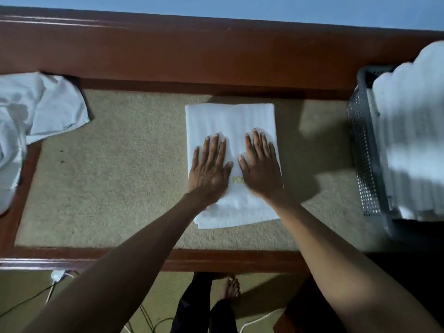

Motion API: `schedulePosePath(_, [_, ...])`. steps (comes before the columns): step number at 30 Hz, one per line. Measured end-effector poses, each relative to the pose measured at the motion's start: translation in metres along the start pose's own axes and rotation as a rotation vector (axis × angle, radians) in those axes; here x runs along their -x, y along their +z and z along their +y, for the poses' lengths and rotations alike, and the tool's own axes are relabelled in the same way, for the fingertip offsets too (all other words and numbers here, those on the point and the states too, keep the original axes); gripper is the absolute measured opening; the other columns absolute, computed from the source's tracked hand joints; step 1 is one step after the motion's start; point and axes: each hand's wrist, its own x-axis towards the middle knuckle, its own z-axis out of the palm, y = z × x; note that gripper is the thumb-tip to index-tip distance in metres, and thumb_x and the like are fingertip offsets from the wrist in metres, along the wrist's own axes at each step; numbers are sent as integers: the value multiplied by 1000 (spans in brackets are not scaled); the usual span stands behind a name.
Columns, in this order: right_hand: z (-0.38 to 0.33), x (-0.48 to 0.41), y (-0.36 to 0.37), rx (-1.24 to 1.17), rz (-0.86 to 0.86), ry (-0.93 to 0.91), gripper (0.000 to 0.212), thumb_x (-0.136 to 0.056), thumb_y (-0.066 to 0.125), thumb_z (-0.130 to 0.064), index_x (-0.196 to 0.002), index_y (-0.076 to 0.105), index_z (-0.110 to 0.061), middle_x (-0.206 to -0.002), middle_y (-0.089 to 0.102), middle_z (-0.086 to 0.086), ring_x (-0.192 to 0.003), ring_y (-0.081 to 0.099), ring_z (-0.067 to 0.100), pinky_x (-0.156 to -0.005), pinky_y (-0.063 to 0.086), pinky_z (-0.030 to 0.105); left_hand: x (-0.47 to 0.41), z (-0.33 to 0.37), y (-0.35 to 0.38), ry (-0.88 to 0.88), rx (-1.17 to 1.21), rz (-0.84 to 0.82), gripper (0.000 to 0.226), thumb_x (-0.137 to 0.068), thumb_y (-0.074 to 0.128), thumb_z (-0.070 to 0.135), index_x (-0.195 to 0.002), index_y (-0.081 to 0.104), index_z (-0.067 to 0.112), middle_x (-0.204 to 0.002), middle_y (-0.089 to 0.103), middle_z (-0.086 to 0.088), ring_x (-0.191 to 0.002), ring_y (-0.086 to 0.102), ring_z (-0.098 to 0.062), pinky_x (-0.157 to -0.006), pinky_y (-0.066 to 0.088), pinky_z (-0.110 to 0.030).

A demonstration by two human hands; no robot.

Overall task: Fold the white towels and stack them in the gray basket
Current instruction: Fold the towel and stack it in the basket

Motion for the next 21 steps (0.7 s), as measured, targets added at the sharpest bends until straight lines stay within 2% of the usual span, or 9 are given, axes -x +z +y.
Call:
schedulePosePath(5, [8, 58, -5, -47, -65, -9, 63, -105, 32, -43, -161, 24, -15, -169, 18, 7, -157, 12, 26, -126, 15, 48, 51, -1, 3, 67, -18, 19, 64, -111, 26, 45, -165, 2, 20, -173, -4, -2, -159, -9, -20, -129, 1, -44])
schedulePosePath(11, [26, 105, -18, -146, -121, -9, 64, -108, 25, -48, -163, 13, -17, -171, 4, 2, -158, -2, 18, -127, 10, 43, 96, -19, -11, 117, -3, -87, 64, -111, 23, 46, -164, -10, 27, -171, -18, 7, -157, -16, -12, -129, 0, -43])
schedulePosePath(14, [31, 123, -18, -238, -146, 126, 69, -108, 23, -54, -163, 10, -15, -171, 8, 5, -157, 7, 19, -127, 16, 40, 109, -29, -15, 120, 45, -151, 64, -111, 22, 50, -163, -10, 31, -169, -20, 13, -156, -17, -7, -127, -2, -39])
schedulePosePath(16, [36, 129, -22, -396, -158, 208, 69, -106, 26, -59, -162, 18, -20, -165, 28, 4, -151, 29, 21, -122, 31, 40, 108, -36, -22, 108, 133, -134, 60, -110, 28, 50, -165, 11, 32, -172, -1, 12, -158, 0, -9, -128, 8, -40])
schedulePosePath(17, [37, 129, -27, -478, -129, 215, 61, -107, 30, -57, -158, 28, -24, -155, 44, 0, -141, 45, 17, -112, 43, 37, 106, -38, -28, 93, 195, -77, 56, -108, 33, 48, -160, 31, 29, -170, 20, 7, -156, 19, -15, -126, 19, -45])
schedulePosePath(18, [36, 127, -34, -546, -89, 239, 51, -107, 35, -53, -150, 40, -26, -139, 56, -4, -126, 56, 11, -98, 52, 30, 101, -41, -33, 74, 258, 17, 51, -105, 40, 46, -150, 49, 23, -161, 42, 1, -146, 39, -22, -119, 34, -49])
schedulePosePath(19, [34, 122, -42, -589, -43, 284, 40, -108, 39, -47, -139, 50, -25, -122, 63, -9, -109, 62, 4, -83, 53, 21, 93, -44, -40, 35, 307, 125, 46, -103, 45, 43, -138, 59, 17, -147, 57, -4, -131, 53, -27, -107, 46, -51])
schedulePosePath(21, [30, 101, -54, -625, 24, 417, 24, -106, 46, -37, -119, 59, -20, -97, 62, -15, -87, 62, -2, -64, 43, 16, 72, -43, -51, -139, 396, 262, 42, -101, 53, 41, -129, 62, 12, -127, 65, -7, -106, 63, -27, -86, 54, -44])
